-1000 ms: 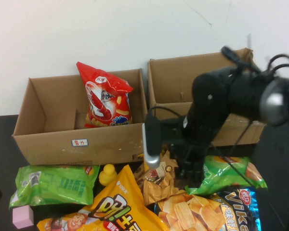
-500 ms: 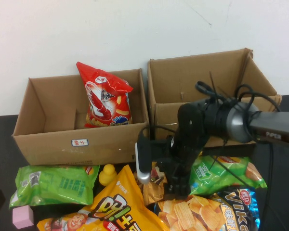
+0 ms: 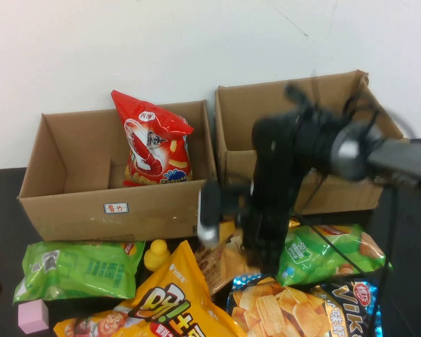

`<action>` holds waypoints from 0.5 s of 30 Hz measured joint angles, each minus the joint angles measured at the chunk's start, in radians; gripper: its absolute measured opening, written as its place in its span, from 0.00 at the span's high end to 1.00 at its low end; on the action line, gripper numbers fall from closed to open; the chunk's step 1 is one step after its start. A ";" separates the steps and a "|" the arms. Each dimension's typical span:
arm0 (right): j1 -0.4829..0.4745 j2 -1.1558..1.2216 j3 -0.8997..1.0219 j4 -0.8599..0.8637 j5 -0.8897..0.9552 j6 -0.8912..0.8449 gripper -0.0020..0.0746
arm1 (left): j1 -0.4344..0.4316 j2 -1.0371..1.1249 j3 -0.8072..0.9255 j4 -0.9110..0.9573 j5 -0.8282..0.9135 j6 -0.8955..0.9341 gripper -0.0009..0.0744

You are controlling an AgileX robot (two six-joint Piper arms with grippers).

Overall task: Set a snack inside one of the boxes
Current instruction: Pick up the biscuit, then place the biscuit in the biscuit box

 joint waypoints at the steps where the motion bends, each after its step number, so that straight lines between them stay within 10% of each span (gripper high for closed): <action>1: 0.000 -0.024 -0.018 -0.006 0.029 0.021 0.91 | 0.000 0.000 0.000 0.002 -0.004 0.000 0.99; 15: -0.177 -0.311 -0.064 -0.165 -0.280 0.504 0.92 | 0.000 0.000 0.000 0.006 0.005 0.000 0.99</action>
